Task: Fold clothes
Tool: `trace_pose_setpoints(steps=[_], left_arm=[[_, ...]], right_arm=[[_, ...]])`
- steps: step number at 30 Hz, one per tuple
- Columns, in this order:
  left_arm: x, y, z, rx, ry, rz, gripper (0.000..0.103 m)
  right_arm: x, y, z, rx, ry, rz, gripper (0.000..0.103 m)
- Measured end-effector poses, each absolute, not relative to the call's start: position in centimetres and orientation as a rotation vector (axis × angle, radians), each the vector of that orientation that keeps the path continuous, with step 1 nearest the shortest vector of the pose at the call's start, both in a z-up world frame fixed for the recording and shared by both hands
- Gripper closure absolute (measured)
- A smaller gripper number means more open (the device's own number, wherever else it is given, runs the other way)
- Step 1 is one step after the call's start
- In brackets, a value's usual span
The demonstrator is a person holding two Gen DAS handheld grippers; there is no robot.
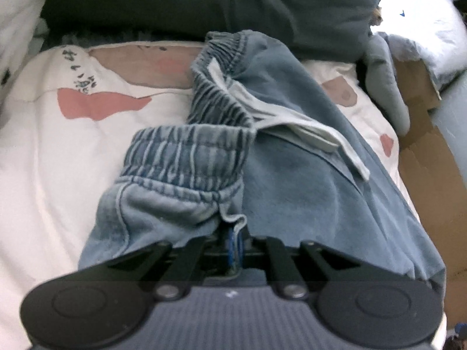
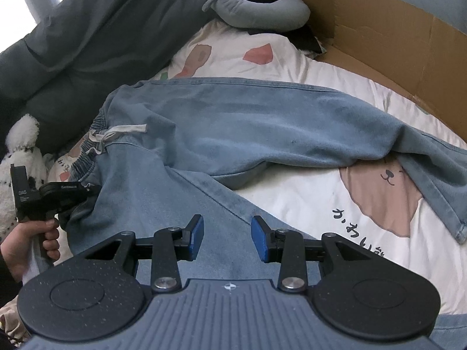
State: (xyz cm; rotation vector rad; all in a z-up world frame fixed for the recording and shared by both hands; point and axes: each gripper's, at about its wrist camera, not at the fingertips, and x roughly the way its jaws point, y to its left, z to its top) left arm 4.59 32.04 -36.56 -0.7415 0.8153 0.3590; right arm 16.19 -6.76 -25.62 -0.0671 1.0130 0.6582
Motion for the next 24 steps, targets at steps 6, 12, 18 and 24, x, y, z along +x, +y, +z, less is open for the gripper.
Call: trace_pose_setpoints(steps=[6, 12, 18, 24], left_arm=[[2.7, 32.8, -34.4, -0.737, 0.812, 0.301, 0.079], [0.5, 33.7, -31.9, -0.72, 0.819, 0.275, 0.073], [-2.7, 35.9, -30.3, -0.771, 0.769, 0.345, 0.071], [-4.3, 37.8, -30.3, -0.786, 0.746, 0.435, 0.071]], right_arm=[[15.8, -6.6, -26.1, -0.068, 1.016, 0.677, 0.06], [15.7, -6.6, -26.3, -0.076, 1.017, 0.685, 0.06], [15.7, -6.4, -26.5, -0.084, 1.026, 0.684, 0.06], [15.4, -6.3, -26.7, -0.105, 1.031, 0.687, 0.06]])
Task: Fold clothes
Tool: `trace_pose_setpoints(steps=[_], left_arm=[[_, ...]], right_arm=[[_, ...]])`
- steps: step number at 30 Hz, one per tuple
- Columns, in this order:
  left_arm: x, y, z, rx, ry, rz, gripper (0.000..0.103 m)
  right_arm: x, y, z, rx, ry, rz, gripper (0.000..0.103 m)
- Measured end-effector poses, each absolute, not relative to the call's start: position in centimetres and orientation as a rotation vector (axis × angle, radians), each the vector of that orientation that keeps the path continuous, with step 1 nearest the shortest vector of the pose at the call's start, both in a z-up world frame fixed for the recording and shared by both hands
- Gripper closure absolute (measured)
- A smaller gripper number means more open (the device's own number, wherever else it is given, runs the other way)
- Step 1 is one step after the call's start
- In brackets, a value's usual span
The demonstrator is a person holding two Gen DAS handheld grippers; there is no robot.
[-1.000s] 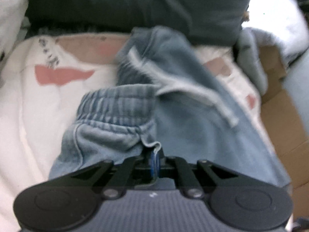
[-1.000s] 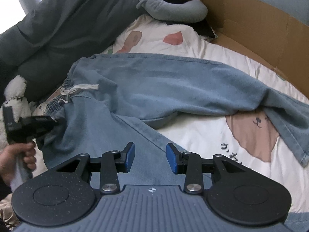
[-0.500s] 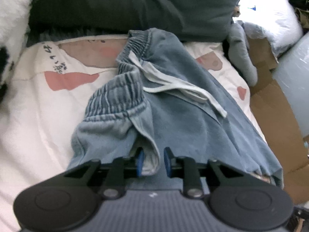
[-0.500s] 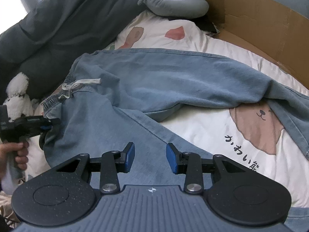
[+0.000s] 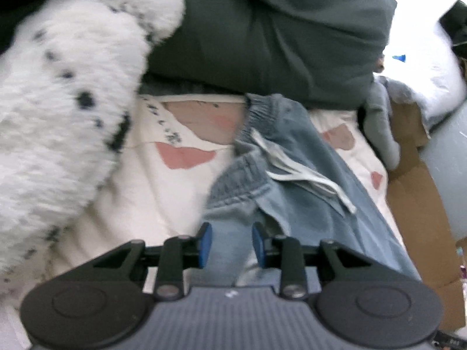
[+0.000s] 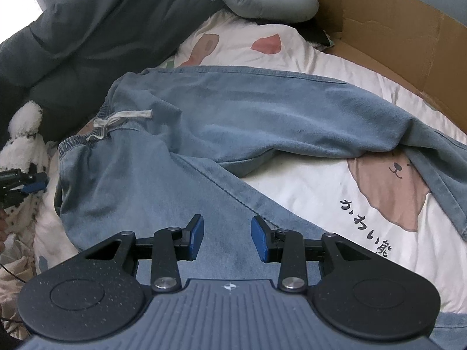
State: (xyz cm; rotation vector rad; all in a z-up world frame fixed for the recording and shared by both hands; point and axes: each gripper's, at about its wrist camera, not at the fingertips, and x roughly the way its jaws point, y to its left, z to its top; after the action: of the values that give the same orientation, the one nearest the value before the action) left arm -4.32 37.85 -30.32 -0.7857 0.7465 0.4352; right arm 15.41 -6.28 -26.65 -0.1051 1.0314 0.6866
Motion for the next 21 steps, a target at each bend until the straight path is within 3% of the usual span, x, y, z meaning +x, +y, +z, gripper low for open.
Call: trace_pose_setpoints(steps=[13, 21], left_arm=[[-2.4, 38.7, -33.9, -0.794, 0.753, 0.534, 0.071], [-1.0, 38.0, -36.2, -0.771, 0.817, 0.512, 0.051]], right_arm=[[14.8, -5.7, -27.3, -0.154, 1.064, 0.696, 0.06], [14.7, -5.7, -27.3, -0.164, 1.072, 0.696, 0.06]])
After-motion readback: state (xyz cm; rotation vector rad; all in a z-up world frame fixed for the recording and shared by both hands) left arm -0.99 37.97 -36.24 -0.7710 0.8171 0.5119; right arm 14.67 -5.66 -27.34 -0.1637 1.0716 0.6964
